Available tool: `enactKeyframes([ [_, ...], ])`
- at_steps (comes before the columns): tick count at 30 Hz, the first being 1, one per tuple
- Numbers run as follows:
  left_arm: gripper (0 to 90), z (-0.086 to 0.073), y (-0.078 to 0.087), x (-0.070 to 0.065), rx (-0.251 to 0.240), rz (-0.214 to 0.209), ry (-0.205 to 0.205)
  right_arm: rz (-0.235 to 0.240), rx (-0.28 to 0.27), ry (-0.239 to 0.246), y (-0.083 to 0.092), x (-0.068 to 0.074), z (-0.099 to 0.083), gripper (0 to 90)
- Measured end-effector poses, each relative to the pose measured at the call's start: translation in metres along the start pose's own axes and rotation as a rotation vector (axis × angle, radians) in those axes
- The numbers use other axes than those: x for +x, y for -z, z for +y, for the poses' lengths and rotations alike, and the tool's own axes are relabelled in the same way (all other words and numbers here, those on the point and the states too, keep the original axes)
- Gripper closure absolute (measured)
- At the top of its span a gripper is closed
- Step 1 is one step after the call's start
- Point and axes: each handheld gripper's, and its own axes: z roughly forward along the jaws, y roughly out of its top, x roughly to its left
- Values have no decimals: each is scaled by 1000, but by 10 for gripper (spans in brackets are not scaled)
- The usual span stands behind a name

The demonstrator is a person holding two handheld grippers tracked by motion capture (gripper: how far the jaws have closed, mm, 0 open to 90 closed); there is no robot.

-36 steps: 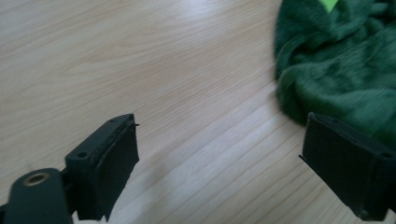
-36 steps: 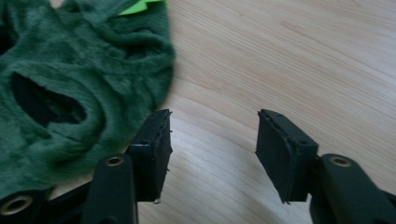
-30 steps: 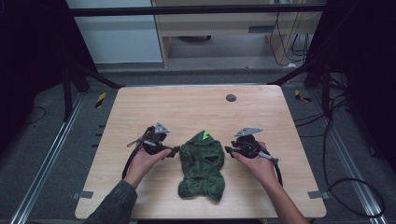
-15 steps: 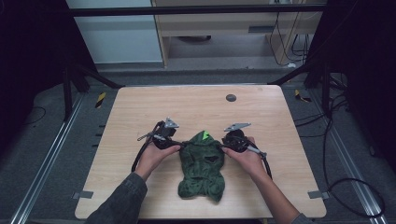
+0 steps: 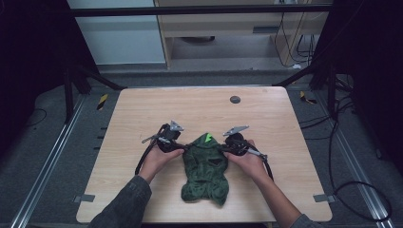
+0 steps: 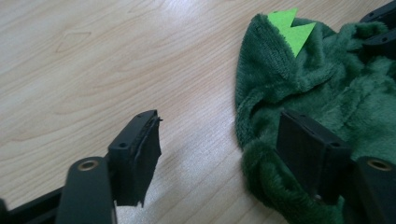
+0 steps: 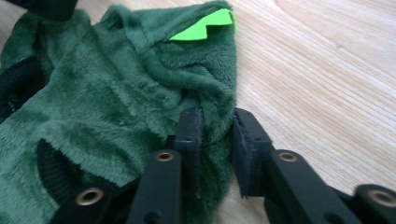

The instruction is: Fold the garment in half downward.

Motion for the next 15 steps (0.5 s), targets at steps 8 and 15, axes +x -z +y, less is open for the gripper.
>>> enactKeyframes([
  [8, 330, -7, -7, 1, 23, -26, 1, 7, 30, 27, -2, 0, 5, 784],
  [15, 334, -11, -14, 0, 47, -62, 3, 14, 35, 19, -2, -1, 5, 780],
])
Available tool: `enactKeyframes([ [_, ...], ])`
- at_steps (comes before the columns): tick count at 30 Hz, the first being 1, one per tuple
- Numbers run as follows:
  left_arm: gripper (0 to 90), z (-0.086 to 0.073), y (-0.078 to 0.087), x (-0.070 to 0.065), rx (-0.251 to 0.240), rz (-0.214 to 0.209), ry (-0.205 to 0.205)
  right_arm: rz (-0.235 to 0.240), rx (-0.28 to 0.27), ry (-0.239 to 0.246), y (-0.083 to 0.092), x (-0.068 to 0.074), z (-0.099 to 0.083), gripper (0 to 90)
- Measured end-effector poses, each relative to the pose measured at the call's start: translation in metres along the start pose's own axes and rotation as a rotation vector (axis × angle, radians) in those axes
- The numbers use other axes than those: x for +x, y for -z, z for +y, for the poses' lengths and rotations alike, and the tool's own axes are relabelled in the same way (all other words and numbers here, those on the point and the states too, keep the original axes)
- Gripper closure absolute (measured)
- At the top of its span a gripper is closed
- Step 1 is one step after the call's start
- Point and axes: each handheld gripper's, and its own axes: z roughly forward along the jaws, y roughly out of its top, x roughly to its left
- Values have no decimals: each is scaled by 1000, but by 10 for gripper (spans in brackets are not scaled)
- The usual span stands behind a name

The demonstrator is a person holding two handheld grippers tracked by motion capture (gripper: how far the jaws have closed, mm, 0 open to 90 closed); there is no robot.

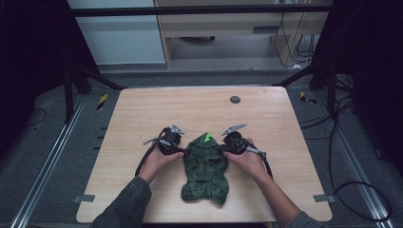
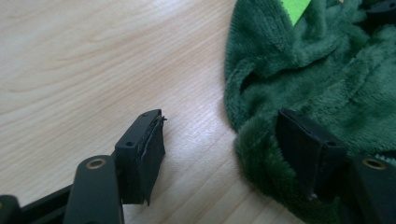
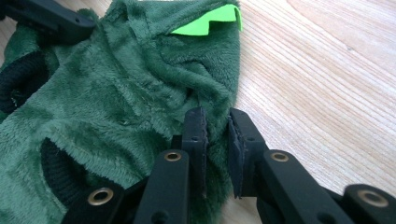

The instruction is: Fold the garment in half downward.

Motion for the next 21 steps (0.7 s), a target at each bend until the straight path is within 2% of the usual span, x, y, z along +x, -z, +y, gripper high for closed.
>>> enactKeyframes([
  [2, 345, 0, 0, 0, -1, -4, -3, 1, 2, 4, 0, -1, 0, 779],
  [4, 423, 0, 0, -2, -4, -14, -5, 1, 5, 4, 0, 0, 1, 780],
  [5, 423, 1, 1, -3, 0, -17, -16, 1, 5, 4, 0, 0, 1, 780],
  [6, 531, 0, 2, -6, -2, -39, -22, -1, 5, 4, 0, 0, 1, 782],
  [7, 593, 0, 2, -6, -2, -39, -22, -1, 5, 3, 0, 0, 1, 784],
  [10, 721, -1, 3, -10, -4, -73, -26, 1, 4, 6, 0, 0, 1, 795],
  [15, 783, -1, 3, -11, 0, -78, -28, 4, 5, 6, 0, 0, 1, 805],
  [21, 789, -1, 3, -12, 0, -76, -33, 7, 3, 3, 0, 0, 1, 808],
])
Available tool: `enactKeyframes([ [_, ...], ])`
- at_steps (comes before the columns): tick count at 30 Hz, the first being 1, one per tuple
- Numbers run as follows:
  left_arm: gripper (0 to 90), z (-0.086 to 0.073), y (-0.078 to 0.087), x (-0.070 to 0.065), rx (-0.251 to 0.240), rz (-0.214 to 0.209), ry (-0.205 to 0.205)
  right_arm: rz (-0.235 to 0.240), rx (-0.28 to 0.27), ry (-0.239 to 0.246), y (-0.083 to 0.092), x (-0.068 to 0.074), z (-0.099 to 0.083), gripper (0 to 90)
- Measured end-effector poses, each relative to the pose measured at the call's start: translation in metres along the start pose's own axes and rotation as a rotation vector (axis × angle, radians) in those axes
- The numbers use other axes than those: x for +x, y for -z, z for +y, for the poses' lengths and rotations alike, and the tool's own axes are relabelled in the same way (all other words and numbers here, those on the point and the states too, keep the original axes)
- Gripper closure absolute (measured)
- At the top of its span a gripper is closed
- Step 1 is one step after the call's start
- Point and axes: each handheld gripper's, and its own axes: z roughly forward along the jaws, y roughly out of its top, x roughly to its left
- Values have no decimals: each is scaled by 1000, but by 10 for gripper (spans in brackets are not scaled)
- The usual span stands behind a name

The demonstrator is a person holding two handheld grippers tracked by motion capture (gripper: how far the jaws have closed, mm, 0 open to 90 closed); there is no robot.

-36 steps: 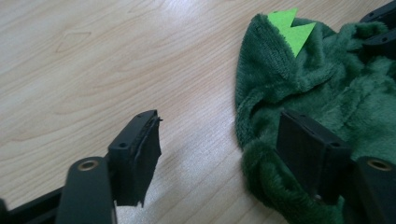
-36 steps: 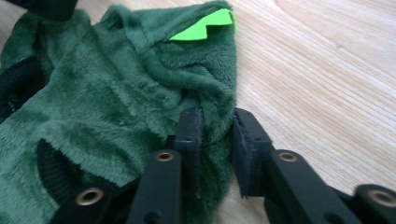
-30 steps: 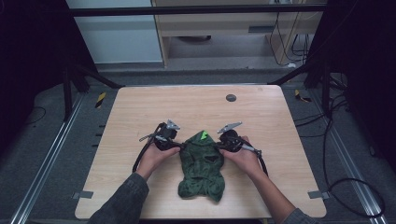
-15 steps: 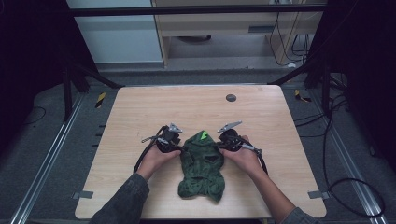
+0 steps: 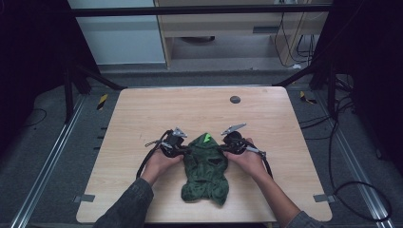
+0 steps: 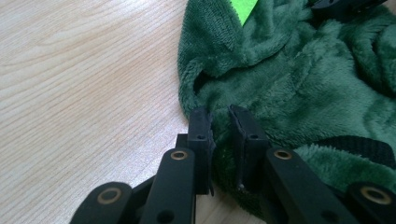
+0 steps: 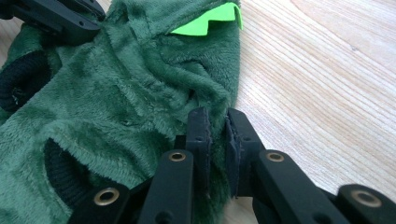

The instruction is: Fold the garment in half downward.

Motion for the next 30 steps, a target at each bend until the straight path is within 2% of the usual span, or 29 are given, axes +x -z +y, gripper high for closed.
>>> enactKeyframes([
  [9, 803, 0, 0, 0, -4, -2, -2, 1, 1, 2, 0, 0, 0, 814],
  [13, 829, 2, 1, 0, 14, -8, -2, 8, 2, 5, 0, 1, 1, 847],
  [16, 833, 4, 5, 1, 15, 3, -9, 5, 10, 17, 2, 1, 3, 853],
  [19, 832, 7, 10, 2, 8, 18, -14, 2, -10, 38, 8, 1, 10, 853],
  [30, 832, 26, 34, 7, -53, 70, -15, -17, -69, 57, 32, 0, 39, 854],
])
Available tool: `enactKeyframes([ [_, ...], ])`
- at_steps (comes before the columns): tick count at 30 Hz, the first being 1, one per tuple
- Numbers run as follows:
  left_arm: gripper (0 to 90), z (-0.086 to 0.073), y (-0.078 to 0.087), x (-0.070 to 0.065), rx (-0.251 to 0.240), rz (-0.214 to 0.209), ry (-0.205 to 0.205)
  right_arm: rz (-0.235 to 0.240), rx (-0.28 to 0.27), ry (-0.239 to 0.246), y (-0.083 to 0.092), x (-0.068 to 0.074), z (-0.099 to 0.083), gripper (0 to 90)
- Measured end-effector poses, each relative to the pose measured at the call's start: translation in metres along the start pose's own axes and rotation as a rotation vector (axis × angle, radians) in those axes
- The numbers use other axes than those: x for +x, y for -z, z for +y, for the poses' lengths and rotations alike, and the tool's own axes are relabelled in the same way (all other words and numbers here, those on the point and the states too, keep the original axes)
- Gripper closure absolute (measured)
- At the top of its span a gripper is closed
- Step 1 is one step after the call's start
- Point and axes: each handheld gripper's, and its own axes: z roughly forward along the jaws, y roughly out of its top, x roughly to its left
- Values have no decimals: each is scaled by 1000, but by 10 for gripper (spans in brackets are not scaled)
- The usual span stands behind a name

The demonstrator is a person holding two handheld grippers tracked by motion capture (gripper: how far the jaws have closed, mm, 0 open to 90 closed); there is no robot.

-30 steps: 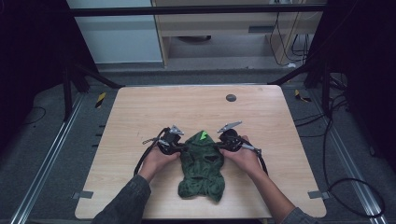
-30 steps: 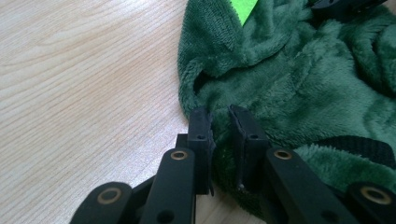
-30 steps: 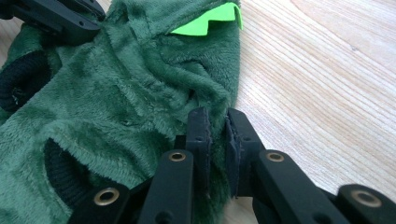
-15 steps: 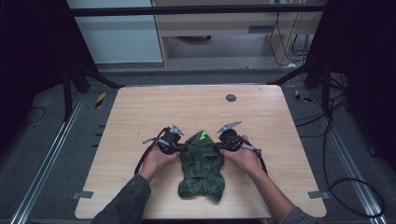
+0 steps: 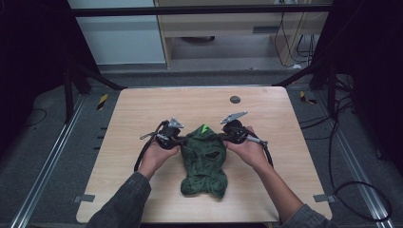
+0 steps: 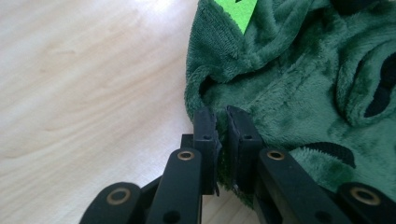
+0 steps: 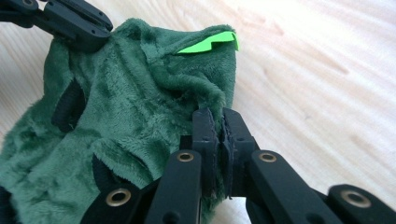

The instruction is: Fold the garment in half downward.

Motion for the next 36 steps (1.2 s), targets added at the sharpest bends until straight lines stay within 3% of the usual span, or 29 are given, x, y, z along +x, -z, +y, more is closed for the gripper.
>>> enactKeyframes([
  [9, 831, 9, 8, 1, -32, 25, -6, -8, -27, 12, 10, -3, 14, 854],
  [36, 831, 26, 21, 6, -86, 58, -13, -27, -66, 19, 21, -9, 30, 854],
])
